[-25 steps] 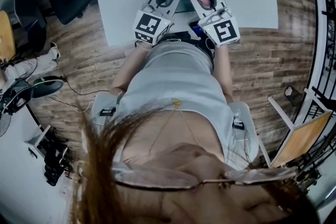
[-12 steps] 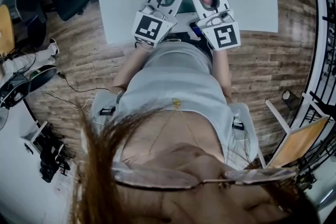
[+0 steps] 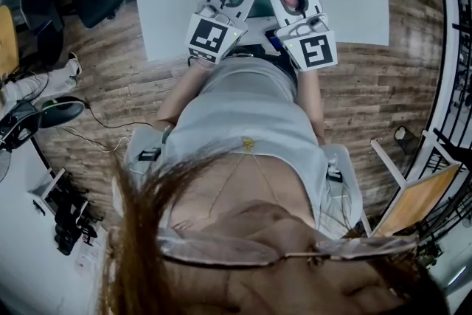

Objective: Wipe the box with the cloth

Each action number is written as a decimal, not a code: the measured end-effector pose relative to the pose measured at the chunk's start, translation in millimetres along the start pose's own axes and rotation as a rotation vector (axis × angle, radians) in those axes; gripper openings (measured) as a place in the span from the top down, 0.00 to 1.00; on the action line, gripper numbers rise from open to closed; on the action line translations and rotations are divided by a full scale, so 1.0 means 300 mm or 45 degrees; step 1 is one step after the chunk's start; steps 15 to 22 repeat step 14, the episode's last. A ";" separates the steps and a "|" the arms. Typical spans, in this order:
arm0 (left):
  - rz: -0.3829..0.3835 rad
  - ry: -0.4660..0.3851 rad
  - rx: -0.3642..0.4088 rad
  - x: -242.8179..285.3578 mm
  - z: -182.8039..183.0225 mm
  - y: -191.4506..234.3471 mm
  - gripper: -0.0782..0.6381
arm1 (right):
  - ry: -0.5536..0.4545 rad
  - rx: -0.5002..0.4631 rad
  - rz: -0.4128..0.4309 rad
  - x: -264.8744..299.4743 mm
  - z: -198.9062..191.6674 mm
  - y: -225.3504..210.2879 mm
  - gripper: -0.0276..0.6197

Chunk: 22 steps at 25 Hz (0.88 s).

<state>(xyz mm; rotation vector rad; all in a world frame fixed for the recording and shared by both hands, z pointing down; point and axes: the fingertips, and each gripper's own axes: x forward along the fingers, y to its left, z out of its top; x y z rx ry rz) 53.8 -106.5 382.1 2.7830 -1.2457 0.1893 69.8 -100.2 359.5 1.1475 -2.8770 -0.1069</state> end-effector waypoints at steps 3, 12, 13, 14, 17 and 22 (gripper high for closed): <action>0.004 0.007 0.002 0.001 -0.007 -0.002 0.84 | 0.004 0.003 0.005 -0.003 -0.002 0.000 0.90; 0.019 0.018 0.004 0.012 -0.013 -0.013 0.84 | 0.012 0.017 0.021 -0.015 -0.008 -0.009 0.90; 0.020 0.019 0.003 0.015 -0.013 -0.016 0.84 | 0.011 0.018 0.023 -0.017 -0.008 -0.010 0.90; 0.020 0.020 0.002 0.017 -0.013 -0.020 0.84 | 0.010 0.018 0.025 -0.020 -0.008 -0.012 0.90; 0.020 0.020 0.002 0.017 -0.013 -0.020 0.84 | 0.010 0.018 0.025 -0.020 -0.008 -0.012 0.90; 0.020 0.020 0.002 0.017 -0.013 -0.020 0.84 | 0.010 0.018 0.025 -0.020 -0.008 -0.012 0.90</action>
